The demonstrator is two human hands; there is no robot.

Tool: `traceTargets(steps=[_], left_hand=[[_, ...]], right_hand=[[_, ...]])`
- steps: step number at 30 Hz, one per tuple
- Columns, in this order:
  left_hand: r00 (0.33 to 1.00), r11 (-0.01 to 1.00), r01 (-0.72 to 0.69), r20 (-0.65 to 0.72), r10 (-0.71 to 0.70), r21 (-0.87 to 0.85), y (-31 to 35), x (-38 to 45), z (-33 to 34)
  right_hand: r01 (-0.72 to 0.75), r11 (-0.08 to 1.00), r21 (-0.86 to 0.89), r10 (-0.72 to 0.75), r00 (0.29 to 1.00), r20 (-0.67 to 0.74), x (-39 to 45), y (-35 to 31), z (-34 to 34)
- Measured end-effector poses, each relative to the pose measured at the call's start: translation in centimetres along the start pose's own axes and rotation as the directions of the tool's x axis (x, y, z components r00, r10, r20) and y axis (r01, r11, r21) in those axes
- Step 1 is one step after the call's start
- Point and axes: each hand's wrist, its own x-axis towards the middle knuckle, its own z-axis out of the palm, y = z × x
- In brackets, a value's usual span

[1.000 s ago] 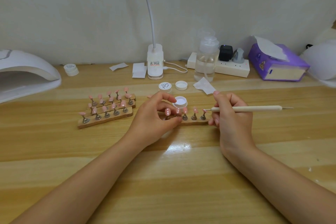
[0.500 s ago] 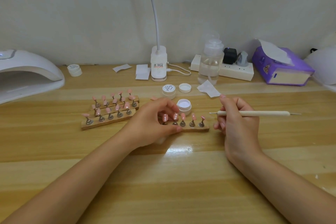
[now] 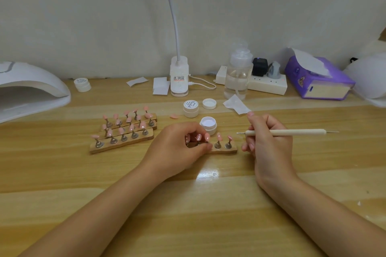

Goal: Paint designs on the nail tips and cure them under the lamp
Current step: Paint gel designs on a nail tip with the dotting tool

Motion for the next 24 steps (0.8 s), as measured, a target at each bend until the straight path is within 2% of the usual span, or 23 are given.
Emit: traceTargets(steps=[11, 24], left_hand=[[0.999, 0.994, -0.043, -0.017, 0.045, 0.096, 0.48, -0.4, -0.04], [0.972, 0.958, -0.208, -0.068, 0.225, 0.199, 0.66, -0.8, 0.28]], right_hand=[[-0.014, 1.0, -0.013, 0.014, 1.0, 0.003, -0.01, 0.01, -0.05], [0.004, 1.0, -0.01, -0.004, 1.0, 0.019, -0.01, 0.18, -0.07]])
